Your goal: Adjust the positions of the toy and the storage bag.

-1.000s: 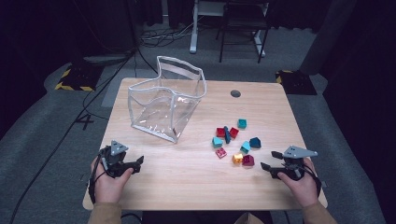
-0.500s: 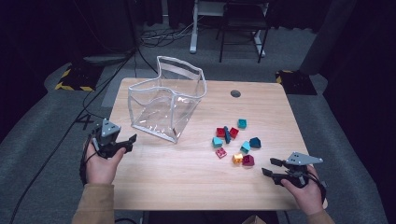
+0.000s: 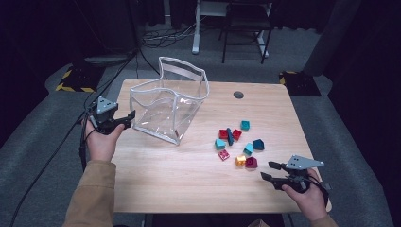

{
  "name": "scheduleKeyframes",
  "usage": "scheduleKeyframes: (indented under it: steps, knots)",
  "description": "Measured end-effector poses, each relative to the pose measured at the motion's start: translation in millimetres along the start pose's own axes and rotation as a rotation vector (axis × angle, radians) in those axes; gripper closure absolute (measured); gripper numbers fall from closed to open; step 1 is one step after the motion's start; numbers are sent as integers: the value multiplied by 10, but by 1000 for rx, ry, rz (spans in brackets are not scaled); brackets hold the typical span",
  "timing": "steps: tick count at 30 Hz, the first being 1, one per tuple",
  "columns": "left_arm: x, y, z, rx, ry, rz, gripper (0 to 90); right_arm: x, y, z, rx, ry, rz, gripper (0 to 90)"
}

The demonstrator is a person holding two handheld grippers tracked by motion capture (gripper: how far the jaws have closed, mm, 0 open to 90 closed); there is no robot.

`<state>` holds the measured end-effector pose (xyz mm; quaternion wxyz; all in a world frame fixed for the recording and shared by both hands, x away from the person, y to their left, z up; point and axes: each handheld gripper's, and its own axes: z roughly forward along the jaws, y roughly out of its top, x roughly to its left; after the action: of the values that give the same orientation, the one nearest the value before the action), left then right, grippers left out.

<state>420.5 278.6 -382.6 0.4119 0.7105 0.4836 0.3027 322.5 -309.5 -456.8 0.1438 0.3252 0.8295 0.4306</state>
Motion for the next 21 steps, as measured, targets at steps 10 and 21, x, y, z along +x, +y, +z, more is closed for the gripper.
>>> scheduleKeyframes:
  steps: [10,21]
  knots:
    - [156,51,296,-16,-1,9,521,44,49,4,-15,21,-14,429]
    - [145,52,478,35,-48,23,764,68,85,50,-18,43,-29,432]
